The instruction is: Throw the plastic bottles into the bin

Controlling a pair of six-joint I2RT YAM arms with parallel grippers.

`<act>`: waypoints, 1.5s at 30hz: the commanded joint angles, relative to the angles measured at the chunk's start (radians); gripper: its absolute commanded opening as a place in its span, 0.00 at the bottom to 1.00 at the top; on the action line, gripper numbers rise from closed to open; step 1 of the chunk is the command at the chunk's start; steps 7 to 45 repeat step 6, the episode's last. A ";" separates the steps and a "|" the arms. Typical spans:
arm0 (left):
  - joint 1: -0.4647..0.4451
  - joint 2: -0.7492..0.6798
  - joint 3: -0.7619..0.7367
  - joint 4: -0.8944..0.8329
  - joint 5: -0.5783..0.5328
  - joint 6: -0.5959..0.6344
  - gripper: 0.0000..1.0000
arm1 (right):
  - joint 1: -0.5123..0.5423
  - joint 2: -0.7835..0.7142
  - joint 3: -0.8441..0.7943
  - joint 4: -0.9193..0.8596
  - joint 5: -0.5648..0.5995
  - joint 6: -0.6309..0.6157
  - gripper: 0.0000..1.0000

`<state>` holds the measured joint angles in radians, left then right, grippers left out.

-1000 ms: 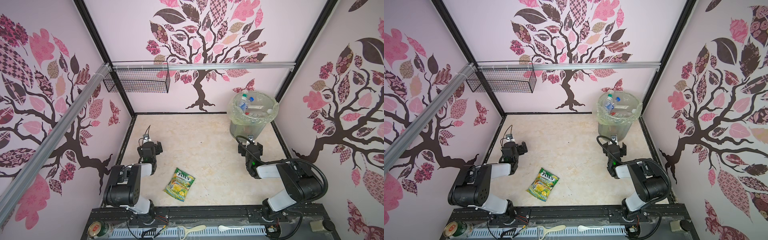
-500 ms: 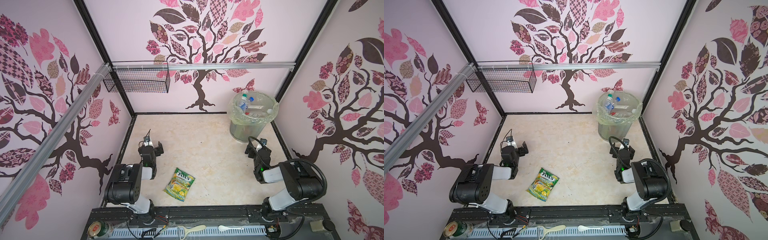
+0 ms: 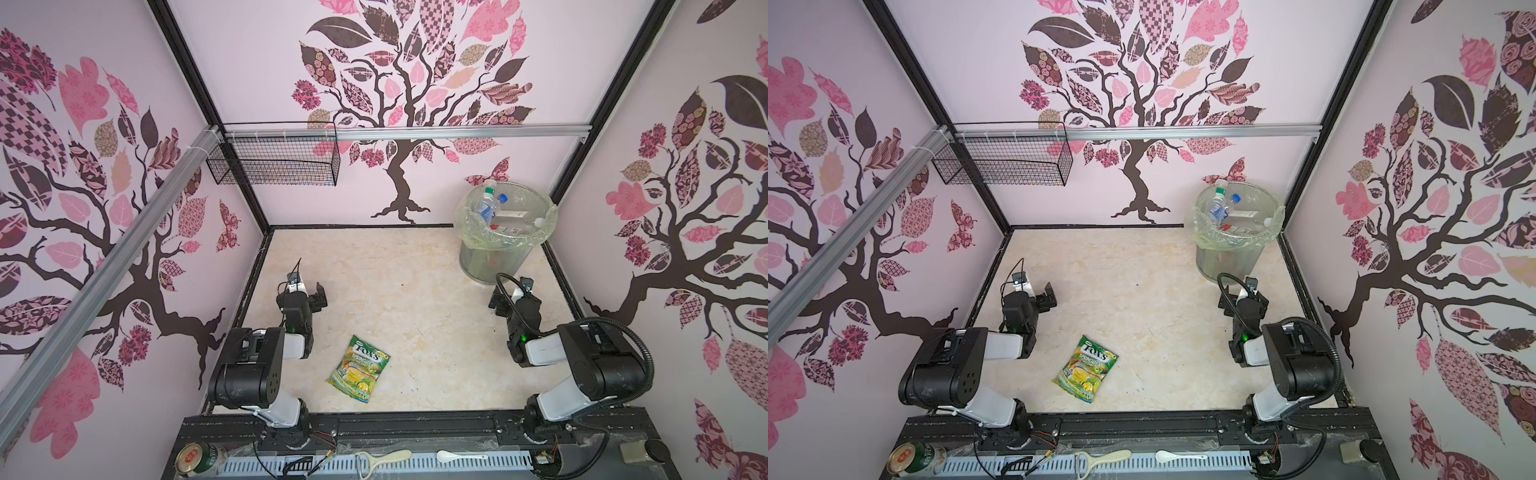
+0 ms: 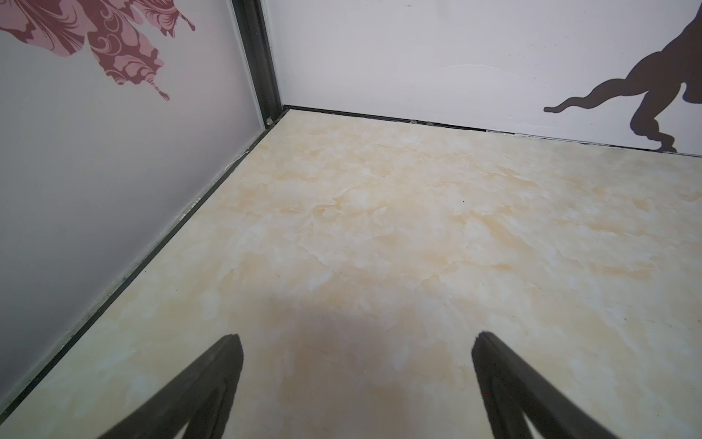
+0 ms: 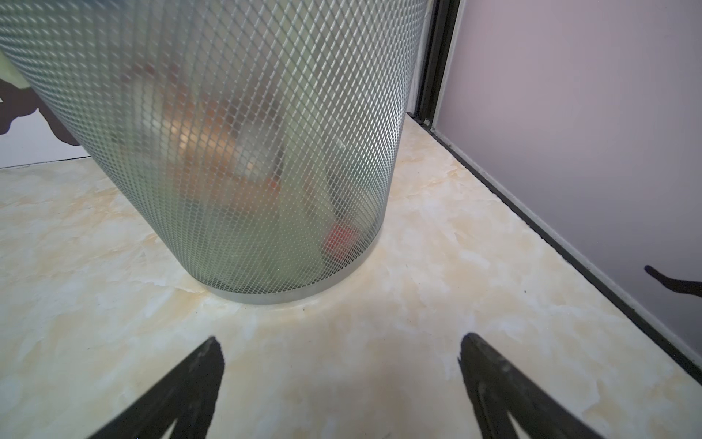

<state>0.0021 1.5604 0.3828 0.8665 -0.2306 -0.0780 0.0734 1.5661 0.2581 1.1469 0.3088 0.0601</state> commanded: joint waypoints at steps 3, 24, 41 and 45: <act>0.003 -0.007 -0.006 0.013 0.000 0.009 0.98 | 0.005 0.010 0.028 0.028 -0.007 0.006 1.00; 0.003 -0.007 -0.007 0.013 0.001 0.009 0.98 | 0.005 -0.006 0.018 0.028 -0.011 0.007 1.00; 0.003 -0.007 -0.007 0.013 0.001 0.009 0.98 | 0.005 -0.006 0.018 0.028 -0.011 0.007 1.00; 0.003 -0.007 -0.007 0.013 0.001 0.009 0.98 | 0.005 -0.006 0.018 0.028 -0.011 0.007 1.00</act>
